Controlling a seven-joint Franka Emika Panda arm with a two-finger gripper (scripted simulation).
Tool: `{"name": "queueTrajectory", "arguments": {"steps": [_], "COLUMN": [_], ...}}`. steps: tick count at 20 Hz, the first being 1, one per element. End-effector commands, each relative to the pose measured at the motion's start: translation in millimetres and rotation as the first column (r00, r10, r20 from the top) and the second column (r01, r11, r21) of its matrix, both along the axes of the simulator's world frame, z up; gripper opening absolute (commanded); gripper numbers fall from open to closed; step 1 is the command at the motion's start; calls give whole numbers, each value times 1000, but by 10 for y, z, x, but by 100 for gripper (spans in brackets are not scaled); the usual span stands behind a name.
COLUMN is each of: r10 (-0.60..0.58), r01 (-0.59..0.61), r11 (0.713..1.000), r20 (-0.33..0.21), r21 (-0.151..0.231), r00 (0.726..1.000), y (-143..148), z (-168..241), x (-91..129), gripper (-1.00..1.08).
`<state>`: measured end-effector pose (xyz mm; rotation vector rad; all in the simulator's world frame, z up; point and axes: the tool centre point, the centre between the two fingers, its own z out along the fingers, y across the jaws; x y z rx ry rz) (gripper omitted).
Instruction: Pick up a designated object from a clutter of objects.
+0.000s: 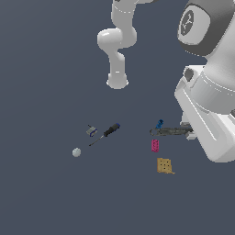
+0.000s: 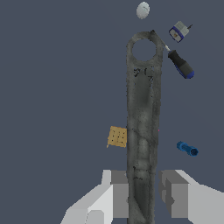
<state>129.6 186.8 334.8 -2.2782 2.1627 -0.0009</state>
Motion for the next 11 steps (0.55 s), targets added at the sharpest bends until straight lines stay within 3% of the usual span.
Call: {"name": "queueTrajectory", "arguments": {"steps": [1,11], "r10": [0,0], "r01": [0,0], "r11": [1000,1000], "r20": [-1,-1], "r21": [0,0], "r00": [1000,1000], "y": [34,88], "z": [83,202], "x": [27,70], "gripper": [-100,-100]}}
